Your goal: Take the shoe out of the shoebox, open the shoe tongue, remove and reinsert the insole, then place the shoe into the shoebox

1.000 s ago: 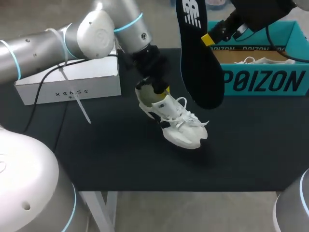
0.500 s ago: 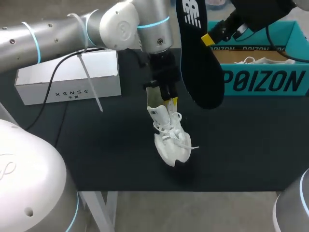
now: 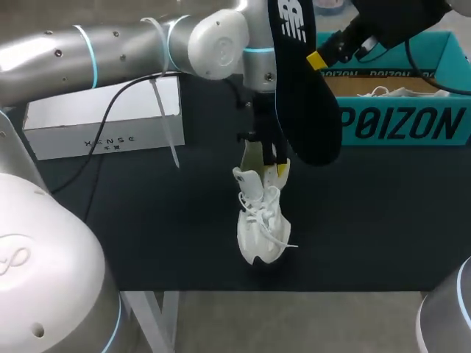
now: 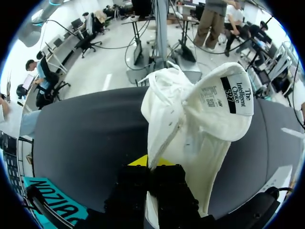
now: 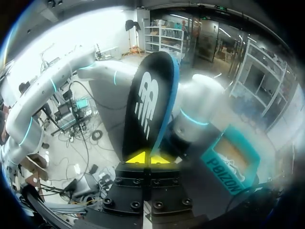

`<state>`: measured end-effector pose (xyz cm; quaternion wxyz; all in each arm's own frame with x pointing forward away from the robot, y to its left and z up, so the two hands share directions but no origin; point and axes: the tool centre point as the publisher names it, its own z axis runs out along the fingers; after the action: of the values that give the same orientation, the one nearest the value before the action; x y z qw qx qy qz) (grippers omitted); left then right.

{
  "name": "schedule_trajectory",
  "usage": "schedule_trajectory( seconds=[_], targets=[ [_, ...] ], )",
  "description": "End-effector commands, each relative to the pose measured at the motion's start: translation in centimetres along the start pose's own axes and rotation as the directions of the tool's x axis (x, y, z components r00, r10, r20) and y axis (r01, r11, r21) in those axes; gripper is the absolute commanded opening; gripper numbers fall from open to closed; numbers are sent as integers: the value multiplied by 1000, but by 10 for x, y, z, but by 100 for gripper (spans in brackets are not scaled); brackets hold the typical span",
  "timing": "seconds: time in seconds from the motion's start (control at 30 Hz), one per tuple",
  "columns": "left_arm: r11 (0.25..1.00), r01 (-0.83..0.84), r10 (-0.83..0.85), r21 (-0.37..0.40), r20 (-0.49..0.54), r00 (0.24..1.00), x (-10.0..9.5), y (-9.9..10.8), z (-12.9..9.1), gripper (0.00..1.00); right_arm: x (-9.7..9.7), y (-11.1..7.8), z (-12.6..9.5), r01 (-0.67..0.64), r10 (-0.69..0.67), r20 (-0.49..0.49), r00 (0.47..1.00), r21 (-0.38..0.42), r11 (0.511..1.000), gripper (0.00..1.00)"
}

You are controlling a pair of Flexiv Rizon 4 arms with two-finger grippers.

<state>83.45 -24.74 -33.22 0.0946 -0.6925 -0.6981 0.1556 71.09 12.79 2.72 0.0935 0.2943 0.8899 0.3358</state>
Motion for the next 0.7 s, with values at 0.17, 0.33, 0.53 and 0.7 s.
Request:
schedule_trajectory(
  seconds=[0.17,0.33,0.53,0.7],
  targets=[
    [1000,20,-19,19,-59,998,-8,6,10,0,0,3,1,-2,2,0,1000,6,1000,0],
    [999,37,-35,27,-59,998,-6,7,18,0,0,3,1,-2,2,0,1000,6,1000,0],
    [998,52,-51,33,-48,998,-8,11,24,35,0,3,1,-2,2,0,1000,6,1000,0],
    [997,66,-65,34,-25,998,-9,12,24,100,0,3,1,-2,2,0,1000,6,1000,0]
  ],
)
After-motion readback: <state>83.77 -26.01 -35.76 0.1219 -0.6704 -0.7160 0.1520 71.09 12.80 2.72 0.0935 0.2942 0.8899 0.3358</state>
